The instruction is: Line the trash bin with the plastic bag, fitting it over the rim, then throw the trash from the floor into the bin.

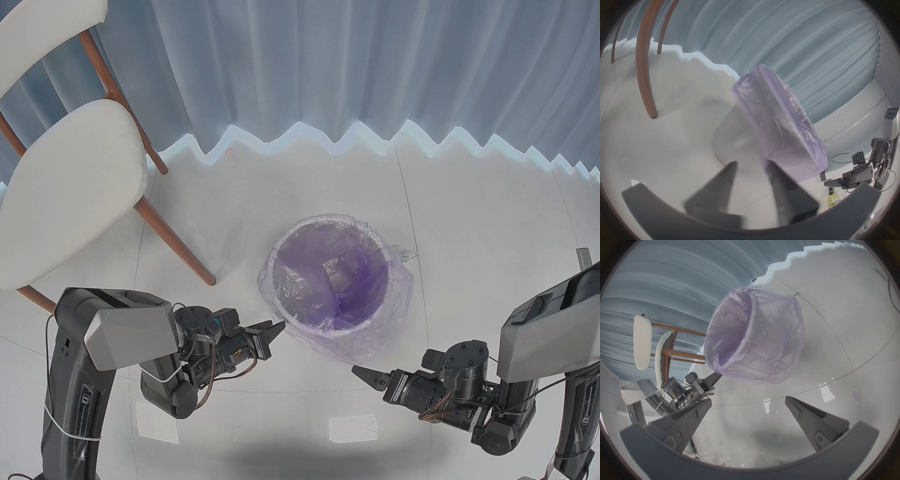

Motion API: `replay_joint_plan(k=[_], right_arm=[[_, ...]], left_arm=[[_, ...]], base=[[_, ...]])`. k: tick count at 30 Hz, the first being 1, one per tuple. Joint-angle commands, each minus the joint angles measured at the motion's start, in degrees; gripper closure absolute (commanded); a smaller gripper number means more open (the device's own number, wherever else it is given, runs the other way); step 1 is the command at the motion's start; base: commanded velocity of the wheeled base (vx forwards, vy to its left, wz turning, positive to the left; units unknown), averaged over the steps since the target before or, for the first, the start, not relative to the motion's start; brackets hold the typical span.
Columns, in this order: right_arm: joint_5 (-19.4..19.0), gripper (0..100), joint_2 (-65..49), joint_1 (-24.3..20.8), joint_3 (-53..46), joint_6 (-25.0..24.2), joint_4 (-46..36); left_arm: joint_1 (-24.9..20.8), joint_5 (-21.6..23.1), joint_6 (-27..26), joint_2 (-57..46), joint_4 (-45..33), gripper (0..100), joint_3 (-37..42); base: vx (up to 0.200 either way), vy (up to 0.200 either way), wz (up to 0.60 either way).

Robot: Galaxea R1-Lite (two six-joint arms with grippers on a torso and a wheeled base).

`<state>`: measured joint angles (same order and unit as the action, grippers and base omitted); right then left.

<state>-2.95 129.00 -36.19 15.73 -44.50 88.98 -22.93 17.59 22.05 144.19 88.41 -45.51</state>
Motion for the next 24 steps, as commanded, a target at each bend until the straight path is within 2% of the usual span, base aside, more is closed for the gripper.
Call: replay_joint_plan(k=[1,13,24], right_arm=[[-0.04,0,-0.07,-0.1,-0.08,0.11,1.02],[-0.04,0,-0.07,-0.1,-0.08,0.11,1.02],[-0.04,0,0.11,-0.19,-0.17,0.02,1.02]], left_arm=[[0.08,-0.01,0.01,0.39,0.01,100,-0.46],[0.34,-0.1,1.94,1.8,-0.08,100,-1.34],[0.25,-0.1,10.47,5.14,-0.52,100,-4.41]], base=[[0.0,0.0,0.0],[0.0,0.0,0.0],[0.0,0.0,0.0]])
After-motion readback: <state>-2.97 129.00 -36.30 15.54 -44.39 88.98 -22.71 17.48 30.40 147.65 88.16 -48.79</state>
